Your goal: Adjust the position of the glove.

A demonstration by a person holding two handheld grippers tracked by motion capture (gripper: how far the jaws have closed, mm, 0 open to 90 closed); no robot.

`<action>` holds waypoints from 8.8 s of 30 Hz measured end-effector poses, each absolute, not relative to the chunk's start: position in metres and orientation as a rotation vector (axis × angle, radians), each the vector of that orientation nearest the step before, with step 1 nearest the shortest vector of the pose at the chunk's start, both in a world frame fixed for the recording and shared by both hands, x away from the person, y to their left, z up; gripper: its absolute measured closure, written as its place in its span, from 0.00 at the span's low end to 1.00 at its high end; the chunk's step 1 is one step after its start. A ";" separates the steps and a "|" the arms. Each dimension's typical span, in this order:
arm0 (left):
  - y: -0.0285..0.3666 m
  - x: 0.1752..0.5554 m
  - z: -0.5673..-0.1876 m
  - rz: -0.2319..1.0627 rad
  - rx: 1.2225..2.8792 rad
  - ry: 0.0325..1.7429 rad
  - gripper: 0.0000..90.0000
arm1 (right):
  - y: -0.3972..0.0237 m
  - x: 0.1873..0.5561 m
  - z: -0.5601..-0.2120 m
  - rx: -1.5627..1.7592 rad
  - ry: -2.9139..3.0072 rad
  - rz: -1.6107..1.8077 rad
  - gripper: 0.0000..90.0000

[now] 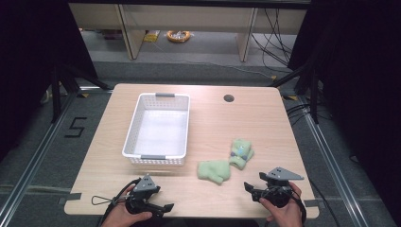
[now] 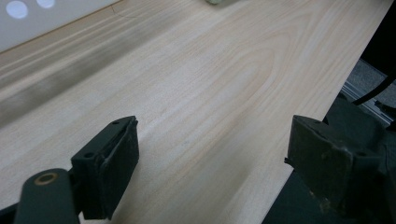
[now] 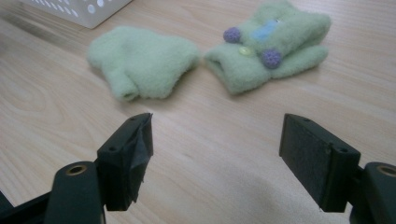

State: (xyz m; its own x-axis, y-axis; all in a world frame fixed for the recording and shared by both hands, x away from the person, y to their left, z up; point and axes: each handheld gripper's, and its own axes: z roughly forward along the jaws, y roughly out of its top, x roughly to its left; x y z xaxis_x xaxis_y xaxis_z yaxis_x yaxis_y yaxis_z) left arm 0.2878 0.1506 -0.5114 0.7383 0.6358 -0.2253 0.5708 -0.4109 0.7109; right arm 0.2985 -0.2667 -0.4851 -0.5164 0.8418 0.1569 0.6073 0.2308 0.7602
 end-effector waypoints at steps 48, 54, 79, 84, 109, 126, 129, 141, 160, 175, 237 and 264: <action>0.086 0.313 -0.499 0.144 2.095 0.803 0.20 | -0.245 0.323 -0.477 1.177 2.283 1.208 0.44; 0.076 0.325 -0.500 0.156 2.124 0.798 0.22 | -0.237 0.335 -0.476 1.119 2.311 1.193 0.48; 0.042 0.363 -0.507 0.181 2.179 0.810 0.44 | -0.205 0.371 -0.489 1.148 2.426 1.137 0.59; 0.038 0.367 -0.510 0.191 2.196 0.801 0.54 | -0.200 0.375 -0.494 1.148 2.457 1.112 0.63; 0.047 0.357 -0.495 0.142 2.162 0.712 0.94 | -0.204 0.361 -0.486 1.190 2.447 1.263 0.95; 0.063 0.324 -0.495 0.071 2.163 0.668 0.93 | -0.201 0.315 -0.480 1.194 2.453 1.342 0.95; 0.063 0.324 -0.497 0.067 2.174 0.653 0.93 | -0.202 0.317 -0.483 1.172 2.494 1.333 0.95; 0.062 0.323 -0.509 0.045 2.203 0.668 0.92 | -0.202 0.318 -0.499 1.197 2.518 1.252 0.93; 0.075 0.314 -0.500 0.080 2.149 0.743 0.49 | -0.222 0.326 -0.485 1.220 2.410 1.300 0.65; 0.078 0.314 -0.497 0.074 2.135 0.785 0.38 | -0.258 0.385 -0.474 1.319 2.199 1.111 0.61; 0.069 0.321 -0.487 0.119 2.054 0.787 0.32 | -0.232 0.386 -0.437 1.240 2.163 1.346 0.97; 0.045 0.322 -0.477 0.061 1.985 0.677 0.91 | -0.189 0.335 -0.437 1.086 2.309 1.421 0.97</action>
